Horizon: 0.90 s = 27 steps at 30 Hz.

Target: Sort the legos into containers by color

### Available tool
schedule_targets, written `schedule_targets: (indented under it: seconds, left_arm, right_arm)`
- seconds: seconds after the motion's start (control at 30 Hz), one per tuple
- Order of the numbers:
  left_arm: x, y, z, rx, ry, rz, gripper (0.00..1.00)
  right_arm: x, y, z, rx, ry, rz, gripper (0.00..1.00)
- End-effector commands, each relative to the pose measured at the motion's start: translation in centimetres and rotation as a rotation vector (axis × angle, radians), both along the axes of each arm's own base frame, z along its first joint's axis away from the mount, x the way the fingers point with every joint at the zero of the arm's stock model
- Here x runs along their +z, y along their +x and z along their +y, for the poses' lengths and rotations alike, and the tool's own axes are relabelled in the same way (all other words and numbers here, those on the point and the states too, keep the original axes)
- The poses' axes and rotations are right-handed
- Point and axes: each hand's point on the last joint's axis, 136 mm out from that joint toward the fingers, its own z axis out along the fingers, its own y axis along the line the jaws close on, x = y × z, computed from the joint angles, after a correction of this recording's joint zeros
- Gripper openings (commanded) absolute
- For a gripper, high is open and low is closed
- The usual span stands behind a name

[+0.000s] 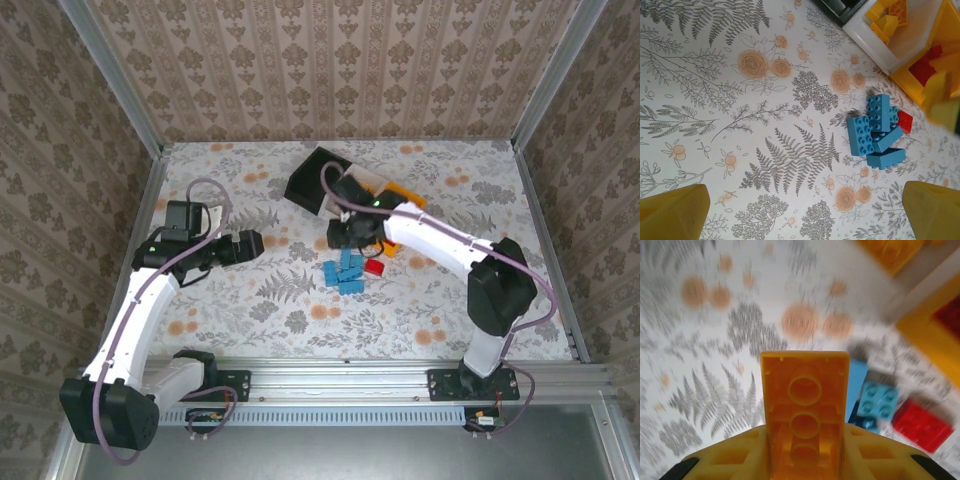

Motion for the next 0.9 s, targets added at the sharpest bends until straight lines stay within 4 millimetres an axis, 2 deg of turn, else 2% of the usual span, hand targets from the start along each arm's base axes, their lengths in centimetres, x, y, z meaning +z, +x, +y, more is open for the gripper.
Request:
schedule_targets:
  seconds: [0.0,0.2,0.4,0.63,0.87]
  left_arm:
    - [0.4,-0.4,-0.8,-0.043,-0.023,-0.009,1.0]
    - [-0.4,-0.9,-2.7,-0.12,-0.015,0.028,1.0]
    - [-1.2,-1.7,-4.6,-0.206,0.075,0.036,1.0]
    - [-2.1,-1.6,-5.9,-0.25,0.086,0.062,1.0]
    - [-1.9,-1.1,-6.7,-0.268,0.081,0.063,1.0]
  right_arm:
    - [0.8,2.2,-0.5,0.008,0.011,0.003,0.33]
    - [0.4,7.2,-1.6,-0.037,-0.01,-0.006,0.34]
    - [-1.0,10.3,-2.5,-0.073,-0.011,0.017,0.34]
    - [-1.9,11.6,-3.3,-0.092,-0.02,0.029,0.35]
    - [-2.2,12.3,-3.9,-0.105,-0.01,0.032,0.47]
